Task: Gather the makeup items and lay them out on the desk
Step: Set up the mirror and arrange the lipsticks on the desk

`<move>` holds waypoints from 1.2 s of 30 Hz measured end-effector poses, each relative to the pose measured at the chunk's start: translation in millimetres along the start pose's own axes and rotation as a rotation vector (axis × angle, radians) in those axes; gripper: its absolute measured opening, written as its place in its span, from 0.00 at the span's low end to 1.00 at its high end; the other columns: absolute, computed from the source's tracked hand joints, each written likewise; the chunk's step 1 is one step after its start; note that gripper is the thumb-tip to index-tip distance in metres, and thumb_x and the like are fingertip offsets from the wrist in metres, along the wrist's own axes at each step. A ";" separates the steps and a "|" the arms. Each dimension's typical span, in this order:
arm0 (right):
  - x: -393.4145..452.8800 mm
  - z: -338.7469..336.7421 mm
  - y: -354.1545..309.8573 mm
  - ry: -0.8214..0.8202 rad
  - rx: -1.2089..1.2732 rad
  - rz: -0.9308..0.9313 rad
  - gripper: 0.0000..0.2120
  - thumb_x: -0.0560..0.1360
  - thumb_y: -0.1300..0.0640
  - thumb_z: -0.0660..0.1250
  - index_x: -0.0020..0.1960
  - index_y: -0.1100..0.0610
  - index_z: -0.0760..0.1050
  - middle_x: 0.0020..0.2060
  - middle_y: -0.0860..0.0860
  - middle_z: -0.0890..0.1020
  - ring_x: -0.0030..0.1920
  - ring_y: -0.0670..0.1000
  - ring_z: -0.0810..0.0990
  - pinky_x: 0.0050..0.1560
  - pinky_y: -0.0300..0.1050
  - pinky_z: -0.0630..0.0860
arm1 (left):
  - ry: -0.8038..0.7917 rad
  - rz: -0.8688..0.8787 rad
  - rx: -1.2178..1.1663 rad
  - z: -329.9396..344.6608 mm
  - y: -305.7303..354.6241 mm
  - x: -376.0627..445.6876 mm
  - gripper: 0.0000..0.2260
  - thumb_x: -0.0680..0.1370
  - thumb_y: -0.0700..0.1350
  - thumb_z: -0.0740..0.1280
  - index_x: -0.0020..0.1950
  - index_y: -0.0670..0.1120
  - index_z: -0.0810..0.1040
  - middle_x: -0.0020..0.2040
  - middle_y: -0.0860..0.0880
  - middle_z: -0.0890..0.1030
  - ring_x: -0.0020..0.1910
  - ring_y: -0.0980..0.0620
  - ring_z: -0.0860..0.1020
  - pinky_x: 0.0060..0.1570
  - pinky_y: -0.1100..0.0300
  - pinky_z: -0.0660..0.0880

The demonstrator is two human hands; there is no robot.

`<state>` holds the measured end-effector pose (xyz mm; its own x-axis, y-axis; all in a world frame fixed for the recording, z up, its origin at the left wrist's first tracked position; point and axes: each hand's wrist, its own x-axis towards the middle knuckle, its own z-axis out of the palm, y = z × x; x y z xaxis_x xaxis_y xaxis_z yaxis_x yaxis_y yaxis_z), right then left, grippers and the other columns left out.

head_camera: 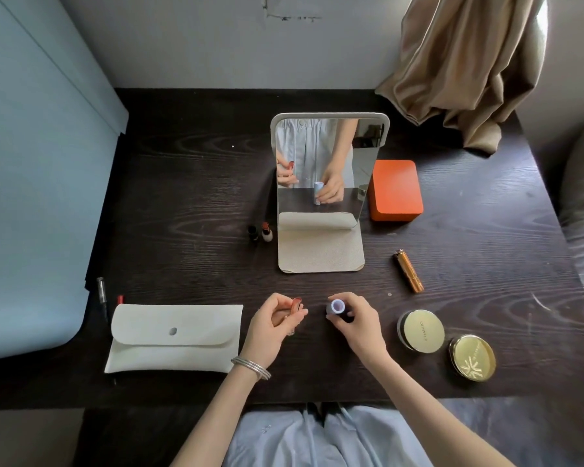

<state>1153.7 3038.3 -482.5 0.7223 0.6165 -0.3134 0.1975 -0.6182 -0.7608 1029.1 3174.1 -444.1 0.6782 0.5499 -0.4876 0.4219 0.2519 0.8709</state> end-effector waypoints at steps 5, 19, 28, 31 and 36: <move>-18.2 -6.2 -18.0 0.194 -0.188 -0.200 0.33 0.64 0.59 0.78 0.66 0.56 0.69 0.60 0.53 0.72 0.60 0.50 0.68 0.61 0.44 0.66 | -0.012 0.043 -0.021 0.3 7.1 -2.5 0.07 0.71 0.36 0.72 0.42 0.47 0.76 0.43 0.52 0.85 0.49 0.56 0.83 0.44 0.60 0.79; -29.4 -2.9 -78.4 -0.375 0.882 0.111 0.14 0.76 0.61 0.65 0.60 0.64 0.70 0.45 0.57 0.82 0.46 0.52 0.81 0.46 0.42 0.78 | 0.167 -0.164 -0.355 12.8 49.4 -16.5 0.09 0.69 0.46 0.73 0.43 0.41 0.79 0.32 0.49 0.81 0.34 0.49 0.77 0.38 0.54 0.76; -28.5 10.4 -84.8 -0.458 1.320 0.395 0.12 0.82 0.56 0.54 0.47 0.62 0.72 0.34 0.53 0.75 0.34 0.48 0.76 0.41 0.40 0.75 | 0.303 0.040 -0.026 14.7 58.6 -31.9 0.08 0.68 0.45 0.76 0.38 0.45 0.78 0.30 0.49 0.81 0.24 0.58 0.77 0.43 0.78 0.70; -27.1 10.9 -83.9 -0.474 1.390 0.388 0.11 0.81 0.57 0.56 0.55 0.62 0.73 0.36 0.54 0.77 0.39 0.49 0.79 0.47 0.42 0.75 | 0.350 0.090 -0.003 13.4 61.6 -33.9 0.07 0.68 0.43 0.76 0.37 0.45 0.78 0.38 0.45 0.81 0.27 0.59 0.77 0.45 0.74 0.72; -23.8 12.1 -84.6 -0.587 1.329 0.337 0.09 0.75 0.54 0.66 0.48 0.59 0.80 0.28 0.50 0.72 0.31 0.46 0.71 0.46 0.42 0.64 | 0.315 0.068 0.013 12.6 64.1 -37.0 0.09 0.68 0.45 0.76 0.37 0.47 0.76 0.34 0.41 0.80 0.24 0.50 0.76 0.51 0.64 0.72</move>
<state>1111.8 3081.7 -417.5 0.1835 0.8416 -0.5079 -0.8865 -0.0816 -0.4554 1038.6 3159.8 -371.0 0.4858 0.7853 -0.3838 0.3916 0.1969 0.8988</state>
